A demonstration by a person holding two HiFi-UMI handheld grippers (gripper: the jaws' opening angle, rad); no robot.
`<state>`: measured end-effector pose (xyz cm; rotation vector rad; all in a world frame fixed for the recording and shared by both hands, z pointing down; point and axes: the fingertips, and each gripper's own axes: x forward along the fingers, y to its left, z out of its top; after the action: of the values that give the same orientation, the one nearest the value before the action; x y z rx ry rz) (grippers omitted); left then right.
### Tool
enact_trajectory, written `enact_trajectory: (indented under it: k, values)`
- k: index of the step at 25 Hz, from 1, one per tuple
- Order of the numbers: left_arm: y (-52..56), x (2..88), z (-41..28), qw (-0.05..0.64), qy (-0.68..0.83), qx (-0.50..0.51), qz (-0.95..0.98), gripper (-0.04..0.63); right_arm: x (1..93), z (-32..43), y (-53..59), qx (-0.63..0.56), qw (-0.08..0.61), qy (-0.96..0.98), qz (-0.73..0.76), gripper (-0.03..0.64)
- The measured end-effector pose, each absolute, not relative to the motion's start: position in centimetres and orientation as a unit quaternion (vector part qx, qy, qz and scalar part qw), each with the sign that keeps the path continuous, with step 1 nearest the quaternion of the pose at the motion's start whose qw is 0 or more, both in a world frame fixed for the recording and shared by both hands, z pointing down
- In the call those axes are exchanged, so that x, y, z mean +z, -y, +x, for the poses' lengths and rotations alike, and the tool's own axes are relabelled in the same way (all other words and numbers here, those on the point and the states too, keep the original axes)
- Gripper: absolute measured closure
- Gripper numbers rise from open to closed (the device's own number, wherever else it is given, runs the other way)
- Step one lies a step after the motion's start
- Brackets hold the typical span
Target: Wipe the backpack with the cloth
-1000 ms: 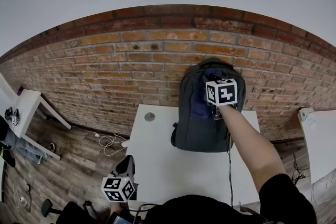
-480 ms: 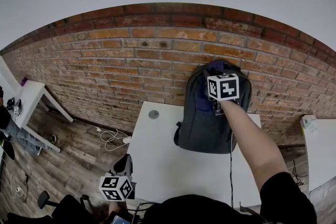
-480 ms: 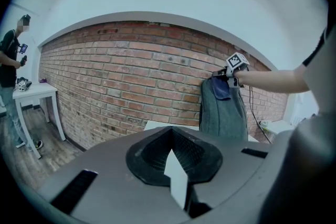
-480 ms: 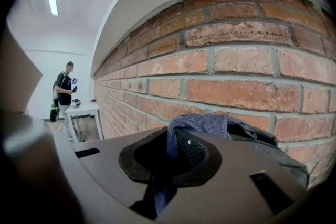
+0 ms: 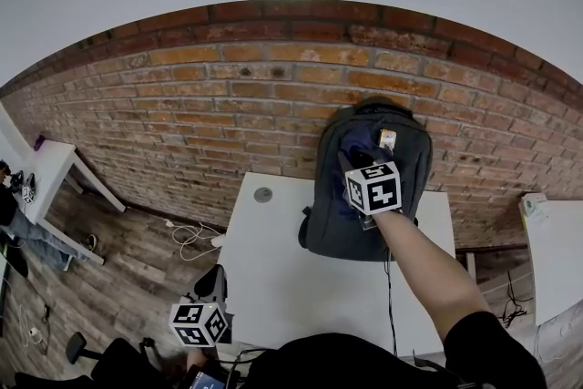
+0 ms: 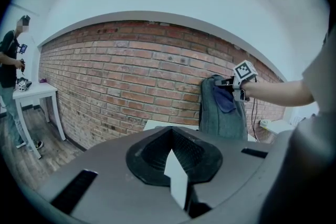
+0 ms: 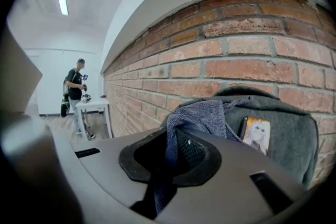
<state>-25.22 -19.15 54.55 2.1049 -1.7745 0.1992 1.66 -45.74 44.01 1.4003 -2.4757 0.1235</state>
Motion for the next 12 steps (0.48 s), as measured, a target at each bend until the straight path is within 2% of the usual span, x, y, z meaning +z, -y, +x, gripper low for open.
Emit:
enact_trajectory:
  k: [6,12]
  values:
    - [19.5,54.5,-24.6,0.189,0.623,0.068,0.756,0.598,49.7,1.5,42.0,0.131,0.127,0.864,0.469,0.581]
    - [19.8,54.7,-24.7,0.190,0.618,0.072,0.759,0.598,53.0,0.8,38.7,0.140,0.141,0.868,0.454,0.581]
